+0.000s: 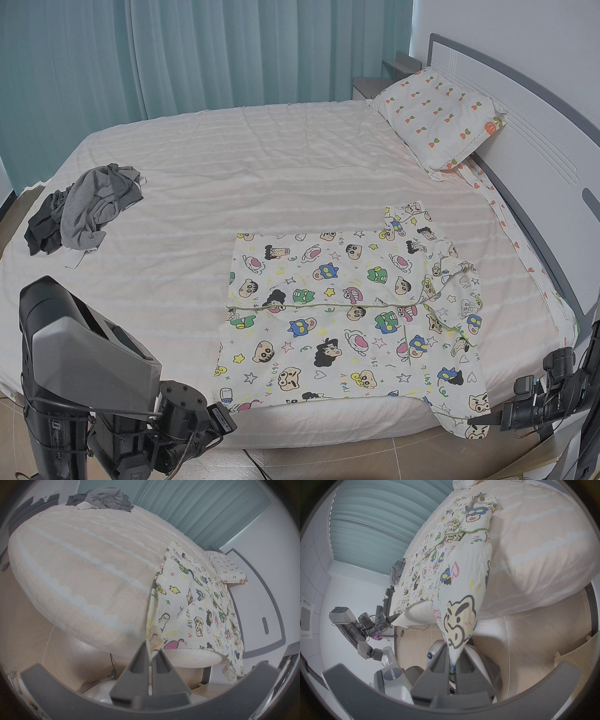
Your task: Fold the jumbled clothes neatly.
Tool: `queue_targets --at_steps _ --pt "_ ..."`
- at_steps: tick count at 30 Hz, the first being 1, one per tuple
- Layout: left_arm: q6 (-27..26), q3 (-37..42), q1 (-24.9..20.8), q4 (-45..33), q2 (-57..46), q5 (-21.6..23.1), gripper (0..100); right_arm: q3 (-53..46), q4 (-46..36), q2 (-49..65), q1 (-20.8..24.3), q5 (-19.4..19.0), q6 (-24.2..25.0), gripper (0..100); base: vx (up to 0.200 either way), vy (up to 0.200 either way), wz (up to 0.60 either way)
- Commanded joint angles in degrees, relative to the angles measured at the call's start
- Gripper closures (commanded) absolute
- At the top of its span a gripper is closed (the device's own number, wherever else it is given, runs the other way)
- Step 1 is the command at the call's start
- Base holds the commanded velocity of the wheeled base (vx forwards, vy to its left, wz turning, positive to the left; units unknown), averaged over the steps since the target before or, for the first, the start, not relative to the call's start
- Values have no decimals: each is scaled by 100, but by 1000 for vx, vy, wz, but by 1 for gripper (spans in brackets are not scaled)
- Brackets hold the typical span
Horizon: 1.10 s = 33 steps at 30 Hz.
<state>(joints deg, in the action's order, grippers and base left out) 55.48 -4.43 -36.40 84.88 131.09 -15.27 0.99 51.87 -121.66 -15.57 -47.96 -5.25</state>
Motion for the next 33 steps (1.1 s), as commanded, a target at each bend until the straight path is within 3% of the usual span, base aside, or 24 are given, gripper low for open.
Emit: queue_targets --at_steps 1,7,14,17,21,33 --pt "16 117 -104 2 101 -2 100 -99 -221 345 -17 -3 -46 100 0 0 0" --pt "95 152 -218 2 251 -11 100 -99 -757 494 -60 32 -178 100 0 0 0" --pt "68 117 -218 11 207 -213 100 -99 -731 705 -157 -12 -186 100 0 0 0" --pt "-37 21 -183 143 154 -468 100 -99 -292 1057 -280 -372 -143 100 0 0 0" --pt "-187 12 -201 512 -206 -485 100 -99 192 1215 -359 -864 -99 100 0 0 0" --pt "-907 -964 142 512 -628 -476 100 437 1431 951 -333 -935 517 100 0 0 0"
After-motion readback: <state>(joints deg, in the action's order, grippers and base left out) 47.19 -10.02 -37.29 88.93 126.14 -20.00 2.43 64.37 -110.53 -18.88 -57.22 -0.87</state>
